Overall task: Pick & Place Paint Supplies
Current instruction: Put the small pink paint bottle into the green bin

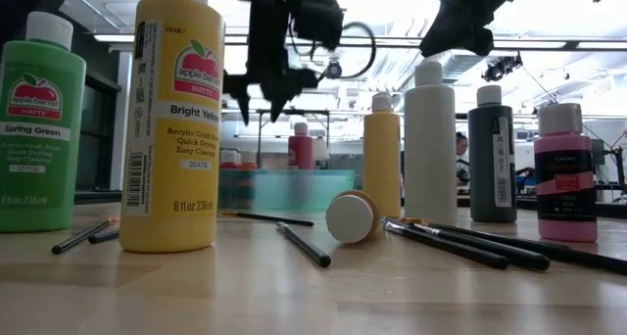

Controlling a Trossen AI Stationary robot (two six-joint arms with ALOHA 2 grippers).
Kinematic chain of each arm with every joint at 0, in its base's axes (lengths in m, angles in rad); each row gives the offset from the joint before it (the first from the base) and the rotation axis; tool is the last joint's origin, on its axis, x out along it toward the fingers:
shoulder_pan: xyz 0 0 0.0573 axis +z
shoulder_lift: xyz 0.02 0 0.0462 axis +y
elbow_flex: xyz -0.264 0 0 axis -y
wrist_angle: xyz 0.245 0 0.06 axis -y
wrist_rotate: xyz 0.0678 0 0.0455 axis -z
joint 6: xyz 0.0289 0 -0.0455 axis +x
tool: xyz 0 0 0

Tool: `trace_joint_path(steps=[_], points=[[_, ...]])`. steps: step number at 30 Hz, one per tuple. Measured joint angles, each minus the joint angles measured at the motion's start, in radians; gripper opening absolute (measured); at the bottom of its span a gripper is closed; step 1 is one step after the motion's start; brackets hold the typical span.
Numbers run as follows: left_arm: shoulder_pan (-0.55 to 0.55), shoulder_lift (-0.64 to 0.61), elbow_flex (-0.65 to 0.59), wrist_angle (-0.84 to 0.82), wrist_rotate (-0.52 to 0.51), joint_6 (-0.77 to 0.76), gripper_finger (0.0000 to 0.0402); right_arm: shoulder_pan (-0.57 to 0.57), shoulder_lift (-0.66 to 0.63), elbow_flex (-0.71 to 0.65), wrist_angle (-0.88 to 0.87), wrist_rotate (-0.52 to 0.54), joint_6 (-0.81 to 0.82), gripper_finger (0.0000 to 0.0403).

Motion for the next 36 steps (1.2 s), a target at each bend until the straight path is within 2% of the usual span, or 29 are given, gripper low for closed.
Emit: trace_joint_path(steps=[11, 13, 19, 22, 30, 36], points=[[-0.032, -0.024, 0.25, -0.208, 0.013, -0.331, 0.0232, 0.02, -0.03, 0.0, -0.027, -0.202, -0.023, 0.0064], [-0.045, -0.049, 0.266, -0.215, 0.022, -0.384, 0.0232, 0.041, -0.044, 0.0, -0.044, -0.23, -0.032, 0.0064], [-0.086, -0.164, 0.271, -0.213, 0.097, -0.564, 0.0232, 0.156, -0.049, 0.0, -0.134, -0.221, -0.045, 0.0069], [-0.111, -0.229, 0.271, -0.213, 0.108, -0.638, 0.0232, 0.231, -0.037, 0.0, -0.166, -0.223, -0.033, 0.0091], [-0.177, -0.373, 0.271, -0.208, 0.109, -0.738, 0.0232, 0.455, 0.024, 0.0, -0.17, -0.212, 0.088, 0.0196], [-0.223, -0.422, 0.271, -0.208, 0.111, -0.763, 0.0232, 0.595, 0.124, 0.0, -0.168, -0.16, 0.216, 0.0214]])
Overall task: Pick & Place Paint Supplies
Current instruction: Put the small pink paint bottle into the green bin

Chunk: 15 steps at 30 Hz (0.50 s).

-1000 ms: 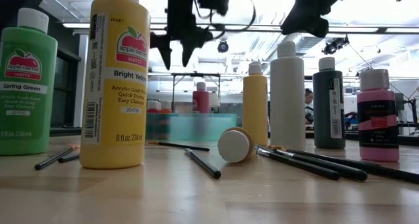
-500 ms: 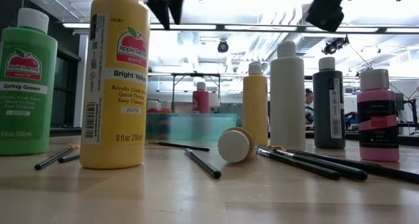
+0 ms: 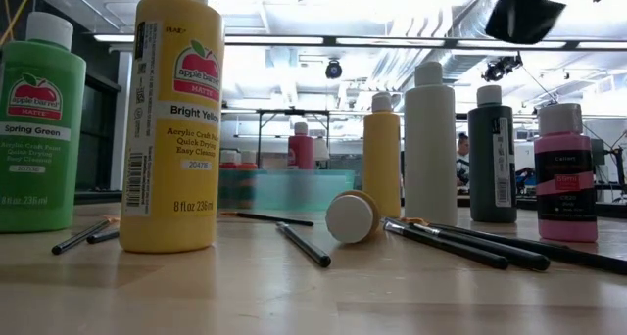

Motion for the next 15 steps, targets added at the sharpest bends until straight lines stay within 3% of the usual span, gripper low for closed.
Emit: trace_joint_path(steps=[10, 15], points=[[-0.024, -0.004, 0.0, -0.007, 0.001, 0.001, 0.0232, 0.096, 0.196, 0.0, -0.002, 0.094, 0.096, 0.0201], [-0.023, -0.004, 0.0, -0.008, 0.001, 0.003, 0.0232, 0.101, 0.259, 0.0, -0.001, 0.09, 0.236, 0.0201]])
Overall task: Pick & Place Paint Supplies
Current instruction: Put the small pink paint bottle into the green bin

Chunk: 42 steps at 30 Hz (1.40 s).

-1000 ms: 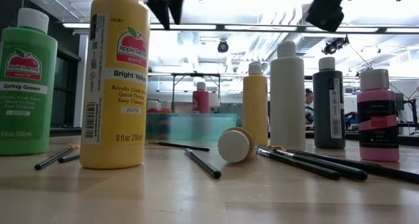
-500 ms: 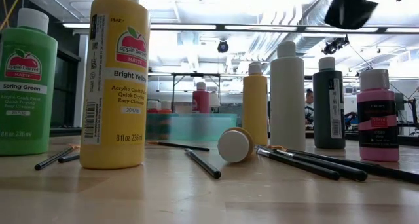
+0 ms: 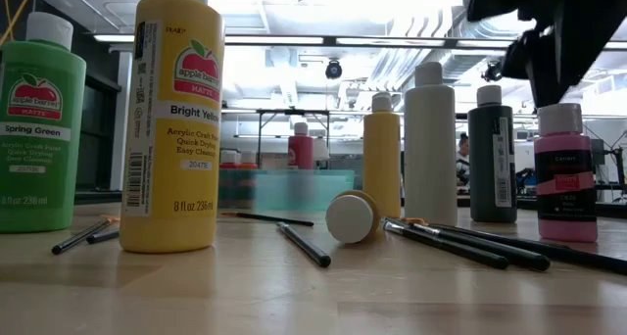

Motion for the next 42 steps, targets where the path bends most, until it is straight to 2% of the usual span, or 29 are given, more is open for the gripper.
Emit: trace_joint_path(steps=[6, 15, 26, 36, 42], points=[[0.0, 0.0, 0.0, -0.017, 0.0, 0.0, 0.0232, -0.002, 0.033, 0.0, 0.0, -0.021, 0.214, 0.0201], [0.0, 0.0, 0.0, -0.017, 0.0, 0.0, 0.0232, -0.003, 0.039, 0.0, 0.003, -0.008, 0.407, 0.0201], [0.0, 0.001, 0.0, -0.022, 0.0, 0.008, 0.0232, -0.003, 0.12, 0.0, 0.035, -0.004, 0.472, 0.0195], [0.0, 0.001, 0.0, -0.023, 0.001, 0.027, 0.0232, -0.003, 0.109, 0.003, 0.022, -0.018, 0.476, 0.0121], [0.0, 0.001, 0.0, -0.023, 0.003, 0.027, 0.0232, -0.003, 0.095, 0.008, 0.001, -0.027, 0.484, 0.0113]])
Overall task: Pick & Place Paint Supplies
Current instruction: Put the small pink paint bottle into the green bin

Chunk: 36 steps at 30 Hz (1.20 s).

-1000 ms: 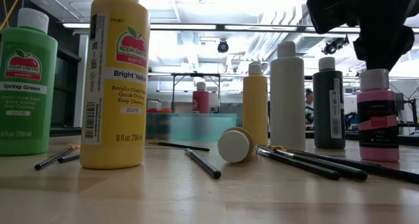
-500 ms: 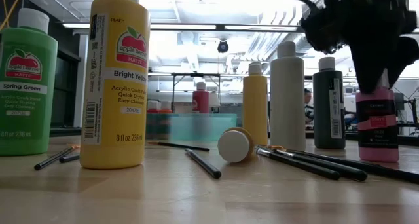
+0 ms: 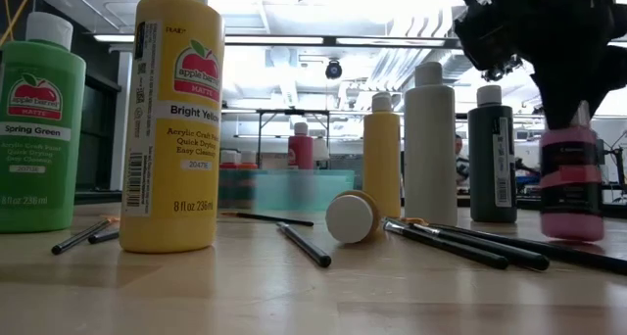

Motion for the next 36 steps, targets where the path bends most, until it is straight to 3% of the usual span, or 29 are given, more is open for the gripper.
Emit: trace_joint_path(steps=[11, 19, 27, 36], points=[[0.0, 0.0, 0.0, 0.015, 0.005, -0.002, 0.0232, -0.016, -0.057, 0.175, -0.231, -0.036, -0.068, 0.0113], [0.0, 0.008, -0.008, 0.108, 0.13, -0.008, 0.0232, -0.082, -0.074, 0.409, -0.451, 0.032, -0.248, 0.0113], [0.0, 0.007, -0.167, 0.378, 0.296, 0.001, 0.0232, -0.192, -0.075, 0.545, -0.507, 0.104, -0.461, 0.0113], [0.001, 0.008, -0.425, 0.805, 0.507, -0.053, 0.0232, -0.303, -0.075, 0.552, -0.481, 0.147, -0.617, 0.0114]])
